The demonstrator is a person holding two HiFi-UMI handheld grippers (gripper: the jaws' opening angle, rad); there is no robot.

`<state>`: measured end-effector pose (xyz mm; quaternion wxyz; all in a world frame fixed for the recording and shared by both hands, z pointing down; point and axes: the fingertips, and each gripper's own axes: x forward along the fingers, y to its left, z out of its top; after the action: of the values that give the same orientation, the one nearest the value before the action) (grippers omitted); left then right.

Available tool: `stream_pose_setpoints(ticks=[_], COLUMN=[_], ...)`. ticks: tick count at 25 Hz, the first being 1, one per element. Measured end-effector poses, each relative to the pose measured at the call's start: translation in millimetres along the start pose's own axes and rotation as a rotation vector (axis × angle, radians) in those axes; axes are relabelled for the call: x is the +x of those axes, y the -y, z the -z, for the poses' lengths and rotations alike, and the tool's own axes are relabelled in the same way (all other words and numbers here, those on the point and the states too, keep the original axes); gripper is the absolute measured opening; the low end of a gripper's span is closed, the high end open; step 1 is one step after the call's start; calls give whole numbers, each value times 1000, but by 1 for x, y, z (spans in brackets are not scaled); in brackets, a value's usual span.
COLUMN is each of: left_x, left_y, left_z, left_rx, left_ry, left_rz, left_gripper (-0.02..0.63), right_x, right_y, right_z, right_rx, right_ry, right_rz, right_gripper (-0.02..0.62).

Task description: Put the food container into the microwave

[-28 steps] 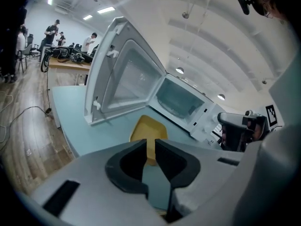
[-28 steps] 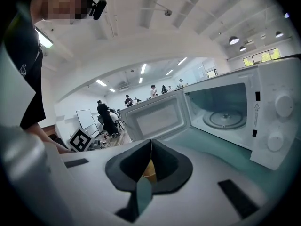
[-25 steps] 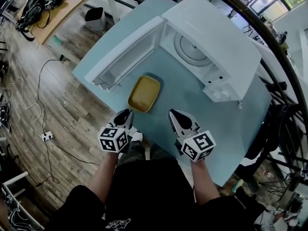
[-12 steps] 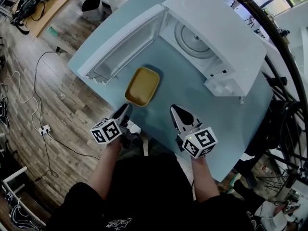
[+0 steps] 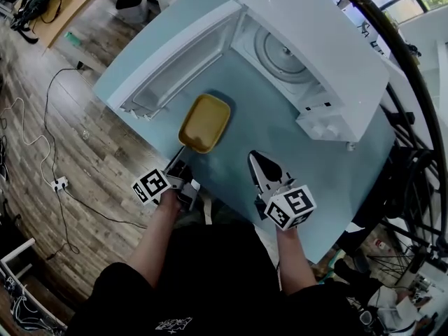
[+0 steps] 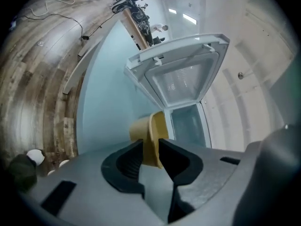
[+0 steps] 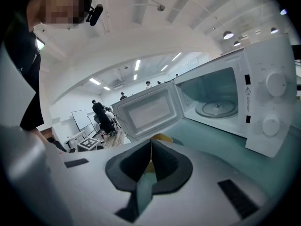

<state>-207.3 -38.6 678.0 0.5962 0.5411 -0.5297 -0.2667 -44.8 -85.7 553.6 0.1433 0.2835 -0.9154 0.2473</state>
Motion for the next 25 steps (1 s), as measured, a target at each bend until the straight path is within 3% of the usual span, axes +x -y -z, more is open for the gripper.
stream_pose_setpoints(ticks=[10, 14, 25], left_x=[11, 14, 19], left_y=[0, -3, 12], left_z=[3, 3, -1], left_rx=[-98, -134, -130], left_ry=[-6, -18, -49], left_rz=[-28, -65, -97], left_gripper=[86, 57, 34], right_x=[0, 1, 0], right_y=[11, 14, 18], right_z=[-4, -4, -14], right_rx=[14, 21, 30], right_ry=[7, 12, 34], right_rz=[21, 23, 30], right_gripper=[8, 8, 8])
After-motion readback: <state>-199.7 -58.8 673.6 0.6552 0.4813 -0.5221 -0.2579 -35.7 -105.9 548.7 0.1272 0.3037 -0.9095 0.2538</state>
